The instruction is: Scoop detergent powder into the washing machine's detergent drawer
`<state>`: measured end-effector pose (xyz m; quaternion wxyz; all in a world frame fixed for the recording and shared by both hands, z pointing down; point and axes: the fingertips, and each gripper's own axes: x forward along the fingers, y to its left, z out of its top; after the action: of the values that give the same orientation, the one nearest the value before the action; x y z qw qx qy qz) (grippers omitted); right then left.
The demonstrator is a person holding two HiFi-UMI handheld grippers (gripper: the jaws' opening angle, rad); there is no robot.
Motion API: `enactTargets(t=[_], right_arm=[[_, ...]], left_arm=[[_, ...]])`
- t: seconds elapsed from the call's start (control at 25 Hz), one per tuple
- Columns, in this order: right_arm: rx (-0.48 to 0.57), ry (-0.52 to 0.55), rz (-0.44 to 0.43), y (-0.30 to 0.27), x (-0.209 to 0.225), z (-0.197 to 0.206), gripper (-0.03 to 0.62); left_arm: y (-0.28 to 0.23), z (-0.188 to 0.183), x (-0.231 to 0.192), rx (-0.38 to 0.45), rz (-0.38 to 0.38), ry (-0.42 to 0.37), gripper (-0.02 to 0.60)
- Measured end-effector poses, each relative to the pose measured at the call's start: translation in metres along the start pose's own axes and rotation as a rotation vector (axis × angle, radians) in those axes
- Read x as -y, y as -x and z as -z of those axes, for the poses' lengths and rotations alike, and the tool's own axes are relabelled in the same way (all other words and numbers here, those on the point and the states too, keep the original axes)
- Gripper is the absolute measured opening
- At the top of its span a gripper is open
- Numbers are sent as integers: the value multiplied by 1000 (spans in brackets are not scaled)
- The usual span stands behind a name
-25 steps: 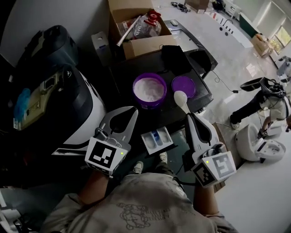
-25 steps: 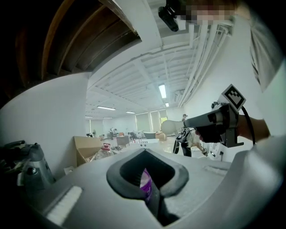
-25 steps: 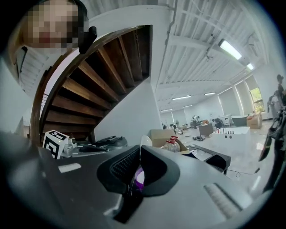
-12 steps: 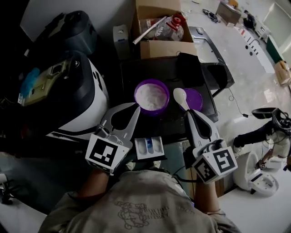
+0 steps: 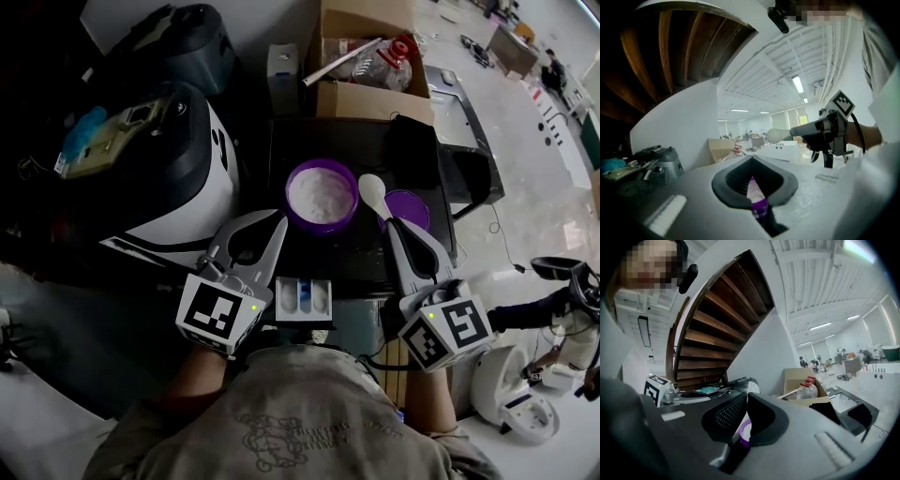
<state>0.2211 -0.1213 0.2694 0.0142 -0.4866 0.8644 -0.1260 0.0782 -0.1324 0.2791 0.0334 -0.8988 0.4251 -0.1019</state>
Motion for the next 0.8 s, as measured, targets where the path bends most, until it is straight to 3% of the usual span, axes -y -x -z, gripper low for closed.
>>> enactTargets(t=[0.28, 0.8], right_arm=[[-25, 18, -33, -10, -10, 2, 34], [-151, 9, 7, -44, -4, 34, 34]], left_arm=[[14, 6, -10, -24, -49, 13, 0], [11, 25, -32, -45, -19, 45, 0]])
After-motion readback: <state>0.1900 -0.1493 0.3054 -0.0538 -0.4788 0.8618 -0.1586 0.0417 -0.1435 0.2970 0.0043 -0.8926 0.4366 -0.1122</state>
